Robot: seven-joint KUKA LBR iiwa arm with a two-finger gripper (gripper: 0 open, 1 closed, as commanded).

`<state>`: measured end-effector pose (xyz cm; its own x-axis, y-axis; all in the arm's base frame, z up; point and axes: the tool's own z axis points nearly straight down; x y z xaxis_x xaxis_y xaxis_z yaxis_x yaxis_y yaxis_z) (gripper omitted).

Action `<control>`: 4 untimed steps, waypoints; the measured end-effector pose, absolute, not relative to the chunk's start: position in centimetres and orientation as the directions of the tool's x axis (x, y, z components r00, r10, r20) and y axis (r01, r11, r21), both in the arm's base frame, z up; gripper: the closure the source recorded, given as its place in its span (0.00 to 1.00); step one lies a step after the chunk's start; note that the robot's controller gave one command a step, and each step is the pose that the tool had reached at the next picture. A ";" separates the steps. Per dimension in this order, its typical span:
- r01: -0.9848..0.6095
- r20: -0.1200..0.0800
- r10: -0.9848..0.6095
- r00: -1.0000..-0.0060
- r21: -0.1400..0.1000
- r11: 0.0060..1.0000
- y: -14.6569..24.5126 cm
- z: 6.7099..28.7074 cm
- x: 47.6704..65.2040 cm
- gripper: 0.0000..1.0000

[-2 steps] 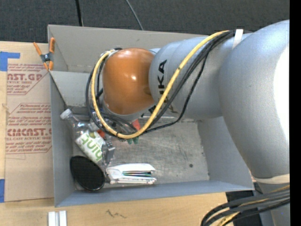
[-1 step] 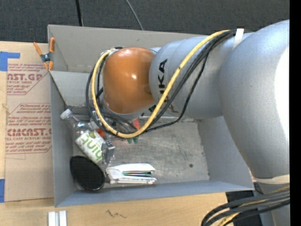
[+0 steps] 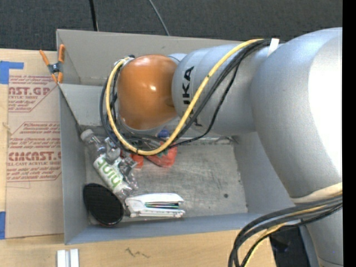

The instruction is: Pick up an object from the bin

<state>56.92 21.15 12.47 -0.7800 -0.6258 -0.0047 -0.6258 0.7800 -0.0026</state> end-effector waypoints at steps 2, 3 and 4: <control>-0.625 -0.001 -0.625 -0.780 -0.001 0.780 21.0 12.8 56.3 1.00; -0.625 -0.001 -0.625 -0.780 -0.001 0.780 21.0 12.8 56.3 1.00; -0.709 -0.005 -0.709 -0.706 0.000 0.706 22.3 25.6 55.8 1.00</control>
Offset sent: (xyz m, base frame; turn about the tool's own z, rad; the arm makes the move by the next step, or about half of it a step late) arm 0.0073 0.0028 0.1156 0.0031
